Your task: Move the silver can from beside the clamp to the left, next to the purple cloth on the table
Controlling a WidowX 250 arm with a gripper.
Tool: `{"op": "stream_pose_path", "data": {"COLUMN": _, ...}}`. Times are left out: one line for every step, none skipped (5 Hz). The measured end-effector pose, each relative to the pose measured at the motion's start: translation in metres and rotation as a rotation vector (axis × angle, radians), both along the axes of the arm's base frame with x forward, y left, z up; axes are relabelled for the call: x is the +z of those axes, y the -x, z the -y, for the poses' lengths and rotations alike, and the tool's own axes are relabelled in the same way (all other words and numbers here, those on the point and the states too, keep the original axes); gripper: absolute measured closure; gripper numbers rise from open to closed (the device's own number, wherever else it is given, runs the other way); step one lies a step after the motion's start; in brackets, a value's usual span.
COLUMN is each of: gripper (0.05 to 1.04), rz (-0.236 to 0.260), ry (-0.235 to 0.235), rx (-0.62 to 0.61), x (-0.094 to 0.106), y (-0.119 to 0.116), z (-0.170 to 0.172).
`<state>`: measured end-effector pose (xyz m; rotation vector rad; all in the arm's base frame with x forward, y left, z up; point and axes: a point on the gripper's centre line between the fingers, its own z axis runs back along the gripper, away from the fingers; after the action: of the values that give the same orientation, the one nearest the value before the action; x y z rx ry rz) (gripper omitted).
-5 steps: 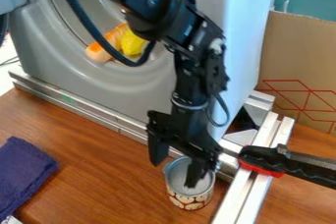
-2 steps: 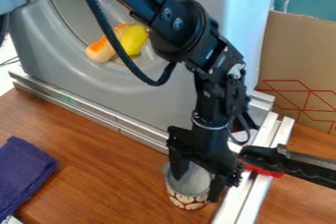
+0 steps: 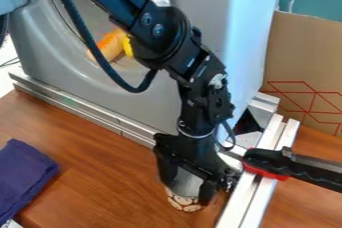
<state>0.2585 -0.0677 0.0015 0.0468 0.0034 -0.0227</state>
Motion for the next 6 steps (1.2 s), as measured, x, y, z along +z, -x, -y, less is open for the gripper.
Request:
{"op": "stream_pose_path", "data": {"gripper": 0.083, "rz": -0.002, "ry": -0.003, "rx": 0.007, "x": -0.002, "y": 0.002, "z": -0.010}}
{"op": "stream_pose_path", "data": {"gripper": 0.083, "rz": -0.006, "ry": -0.030, "rx": 0.006, "x": -0.003, "y": 0.005, "z": -0.021}}
{"op": "stream_pose_path", "data": {"gripper": 0.083, "rz": -0.025, "ry": -0.057, "rx": 0.058, "x": -0.003, "y": 0.017, "z": -0.052}}
{"op": "stream_pose_path", "data": {"gripper": 0.083, "rz": -0.066, "ry": -0.117, "rx": 0.129, "x": -0.004, "y": 0.035, "z": -0.089}}
{"op": "stream_pose_path", "data": {"gripper": 0.084, "rz": -0.075, "ry": -0.107, "rx": 0.194, "x": -0.006, "y": 0.044, "z": -0.127}}
{"op": "stream_pose_path", "data": {"gripper": 0.084, "rz": -0.086, "ry": -0.141, "rx": 0.213, "x": -0.004, "y": 0.045, "z": -0.152}}
